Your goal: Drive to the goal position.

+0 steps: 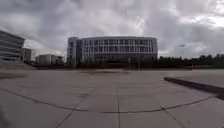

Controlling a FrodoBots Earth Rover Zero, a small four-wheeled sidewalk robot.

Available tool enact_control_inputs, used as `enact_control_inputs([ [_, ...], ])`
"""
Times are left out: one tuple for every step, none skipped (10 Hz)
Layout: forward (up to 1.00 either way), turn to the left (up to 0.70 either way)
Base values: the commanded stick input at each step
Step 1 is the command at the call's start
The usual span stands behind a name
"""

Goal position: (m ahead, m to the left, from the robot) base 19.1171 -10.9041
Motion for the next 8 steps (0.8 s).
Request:
enact_control_inputs([
  [0.7,0.0],
  [0.7,0.0],
  [0.7,-0.33],
  [0.7,-0.35],
  [0.7,-0.35],
  [0.7,-0.35],
  [0.7,-0.35],
  [0.7,-0.05],
])
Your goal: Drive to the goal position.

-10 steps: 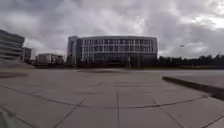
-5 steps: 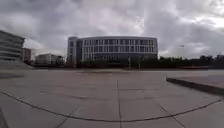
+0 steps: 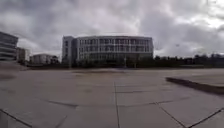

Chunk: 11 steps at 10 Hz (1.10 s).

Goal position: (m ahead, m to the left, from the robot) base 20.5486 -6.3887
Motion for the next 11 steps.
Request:
enact_control_inputs([
  [0.7,0.0],
  [0.7,0.0],
  [0.7,0.0],
  [0.7,0.0],
  [0.7,0.0],
  [0.7,0.0],
  [0.7,0.0],
  [0.7,0.0],
  [0.7,0.0],
  [0.7,0.0],
  [0.7,0.0],
])
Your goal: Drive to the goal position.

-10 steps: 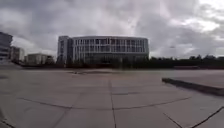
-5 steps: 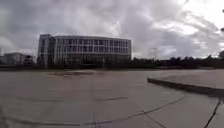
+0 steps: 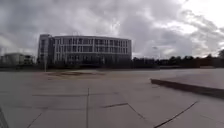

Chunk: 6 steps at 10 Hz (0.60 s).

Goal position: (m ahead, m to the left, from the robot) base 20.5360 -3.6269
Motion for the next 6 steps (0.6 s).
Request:
enact_control_inputs([
  [0.7,0.0],
  [0.7,0.0],
  [0.7,0.0],
  [0.7,0.0],
  [0.7,0.0],
  [0.7,0.0],
])
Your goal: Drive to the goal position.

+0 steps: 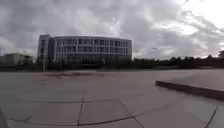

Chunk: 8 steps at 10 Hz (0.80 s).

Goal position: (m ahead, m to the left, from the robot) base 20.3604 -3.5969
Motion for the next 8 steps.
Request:
enact_control_inputs([
  [0.7,0.0],
  [0.7,0.0],
  [0.7,0.0],
  [0.7,0.0],
  [0.7,0.0],
  [0.7,0.0],
  [0.7,0.0],
  [0.7,0.02],
])
